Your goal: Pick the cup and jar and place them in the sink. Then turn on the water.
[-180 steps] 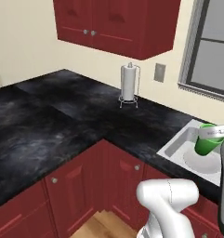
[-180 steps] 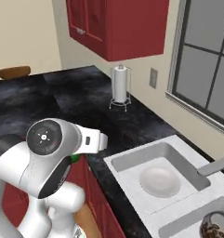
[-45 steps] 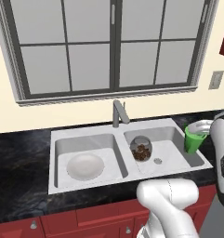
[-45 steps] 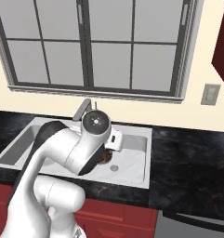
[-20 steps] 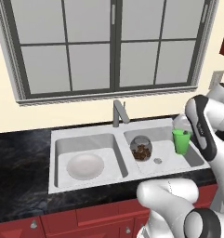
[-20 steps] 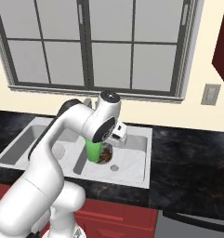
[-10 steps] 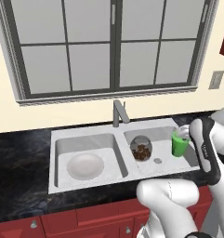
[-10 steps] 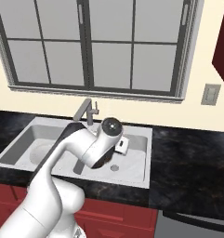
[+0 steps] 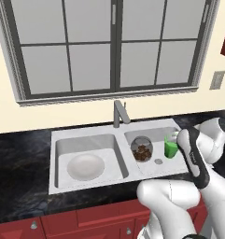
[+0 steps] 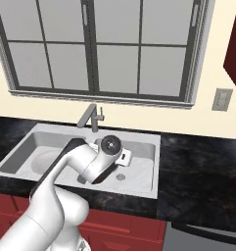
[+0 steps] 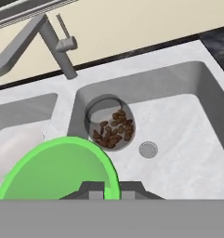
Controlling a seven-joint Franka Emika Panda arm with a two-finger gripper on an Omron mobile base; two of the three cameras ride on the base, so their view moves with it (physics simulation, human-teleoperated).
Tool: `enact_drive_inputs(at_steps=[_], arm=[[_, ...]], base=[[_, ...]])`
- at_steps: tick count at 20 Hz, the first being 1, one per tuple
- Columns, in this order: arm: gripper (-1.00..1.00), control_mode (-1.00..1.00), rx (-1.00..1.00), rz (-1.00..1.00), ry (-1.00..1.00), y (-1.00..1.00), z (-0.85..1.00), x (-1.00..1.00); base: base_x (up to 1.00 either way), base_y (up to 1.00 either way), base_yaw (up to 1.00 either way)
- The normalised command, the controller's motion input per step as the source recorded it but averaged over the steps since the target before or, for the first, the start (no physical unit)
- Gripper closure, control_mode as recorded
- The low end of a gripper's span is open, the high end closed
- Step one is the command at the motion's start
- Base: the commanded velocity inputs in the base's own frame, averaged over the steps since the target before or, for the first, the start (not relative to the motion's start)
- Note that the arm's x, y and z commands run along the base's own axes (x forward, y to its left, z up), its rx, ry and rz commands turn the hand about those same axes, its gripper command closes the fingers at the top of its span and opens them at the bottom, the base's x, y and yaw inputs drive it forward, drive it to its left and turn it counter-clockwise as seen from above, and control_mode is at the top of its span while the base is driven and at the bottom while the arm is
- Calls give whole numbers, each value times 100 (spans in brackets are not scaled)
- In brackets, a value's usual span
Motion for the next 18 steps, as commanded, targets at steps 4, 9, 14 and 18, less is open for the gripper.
enact_drive_inputs(at_steps=[4, 9, 14, 18], arm=[[100, -100, 0, 0, 15, 0, -17, 35], [100, -100, 0, 0, 18, -2, -18, 28], [100, -100, 0, 0, 13, -10, -22, 23], [100, -100, 0, 0, 3, -23, -23, 21]], base=[[0, 0, 0], [0, 0, 0], [0, 0, 0], [0, 0, 0]])
